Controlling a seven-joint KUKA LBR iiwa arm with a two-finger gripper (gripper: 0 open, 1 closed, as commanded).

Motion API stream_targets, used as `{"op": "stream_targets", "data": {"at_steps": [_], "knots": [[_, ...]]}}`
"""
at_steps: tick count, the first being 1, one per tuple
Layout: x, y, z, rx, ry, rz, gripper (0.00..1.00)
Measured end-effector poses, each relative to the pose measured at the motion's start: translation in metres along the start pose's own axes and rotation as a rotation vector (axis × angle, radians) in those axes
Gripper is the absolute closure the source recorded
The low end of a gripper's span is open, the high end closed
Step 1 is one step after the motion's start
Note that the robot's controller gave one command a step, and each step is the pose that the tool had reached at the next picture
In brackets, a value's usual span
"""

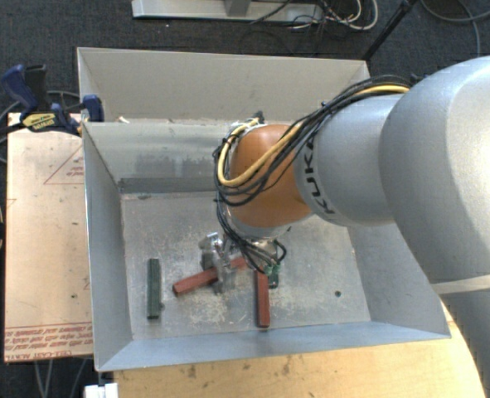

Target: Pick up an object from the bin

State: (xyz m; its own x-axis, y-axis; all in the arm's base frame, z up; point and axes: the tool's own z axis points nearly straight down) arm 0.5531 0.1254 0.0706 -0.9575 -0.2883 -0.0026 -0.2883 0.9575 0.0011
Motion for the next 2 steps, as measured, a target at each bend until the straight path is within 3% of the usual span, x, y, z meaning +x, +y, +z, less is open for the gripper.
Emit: {"op": "stream_targets", "data": {"at_steps": [1, 2], "knots": [[-0.015, 0.03, -0.098, 0.0, -0.007, -0.266, 1.0], [-0.026, 0.031, -0.154, 0.001, -0.007, -0.274, 1.0]]}}
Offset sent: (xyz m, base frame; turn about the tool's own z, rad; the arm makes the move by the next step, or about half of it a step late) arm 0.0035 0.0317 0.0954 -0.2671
